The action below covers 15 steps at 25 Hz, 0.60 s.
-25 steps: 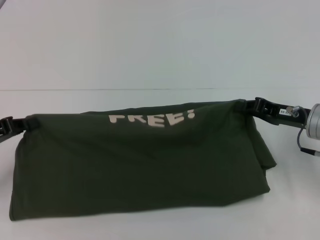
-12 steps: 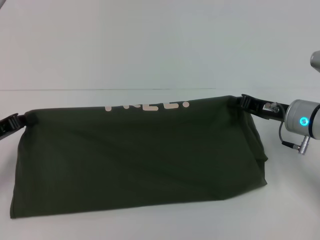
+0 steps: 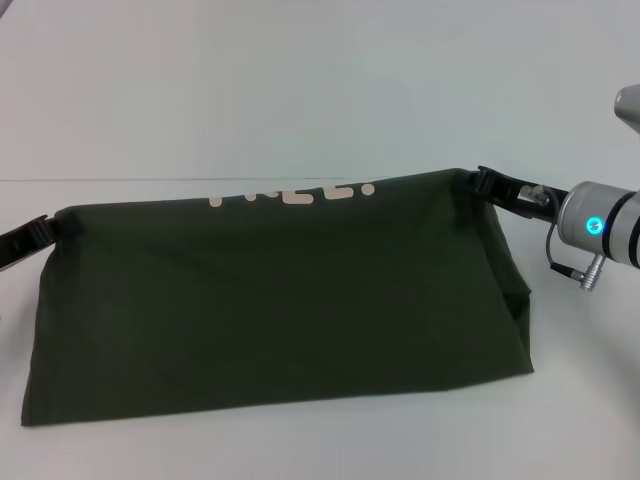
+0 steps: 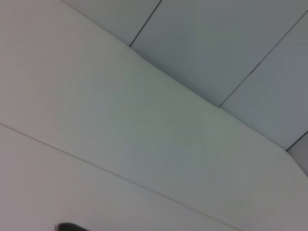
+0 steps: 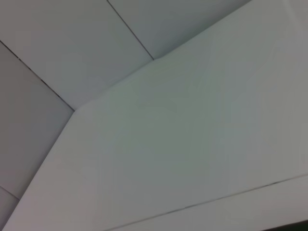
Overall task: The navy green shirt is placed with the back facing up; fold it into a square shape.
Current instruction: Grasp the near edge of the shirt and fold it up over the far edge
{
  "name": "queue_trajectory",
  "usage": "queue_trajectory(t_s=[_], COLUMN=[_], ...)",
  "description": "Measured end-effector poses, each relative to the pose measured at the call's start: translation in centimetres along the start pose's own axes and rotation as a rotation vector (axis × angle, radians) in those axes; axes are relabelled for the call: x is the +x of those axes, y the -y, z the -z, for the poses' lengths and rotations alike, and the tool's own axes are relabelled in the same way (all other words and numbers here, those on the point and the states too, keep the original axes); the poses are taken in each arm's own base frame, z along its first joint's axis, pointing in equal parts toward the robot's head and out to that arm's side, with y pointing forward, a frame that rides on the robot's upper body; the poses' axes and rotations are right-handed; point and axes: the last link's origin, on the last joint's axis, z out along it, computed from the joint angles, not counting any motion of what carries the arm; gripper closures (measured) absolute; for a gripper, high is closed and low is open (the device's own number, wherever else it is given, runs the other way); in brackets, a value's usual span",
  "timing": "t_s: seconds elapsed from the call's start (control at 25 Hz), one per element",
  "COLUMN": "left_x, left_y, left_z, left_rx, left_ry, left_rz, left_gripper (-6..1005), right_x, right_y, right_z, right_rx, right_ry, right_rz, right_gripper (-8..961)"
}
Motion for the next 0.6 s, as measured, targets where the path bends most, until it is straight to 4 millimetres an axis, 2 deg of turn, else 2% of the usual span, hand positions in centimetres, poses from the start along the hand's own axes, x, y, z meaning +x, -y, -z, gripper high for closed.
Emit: queue_trajectory(t_s=[0.6], left_x=[-0.3], left_y=[-0.9], left_z=[-1.7], left_rx=[0.031], left_ry=[-0.036], left_rz=[-0.051], left_gripper=[846], right_x=[0.0], right_y=[0.1], right_z=[-0.4], right_rx=[0.026], right_ry=[0.028], right_rz=[0.003], right_gripper=[905])
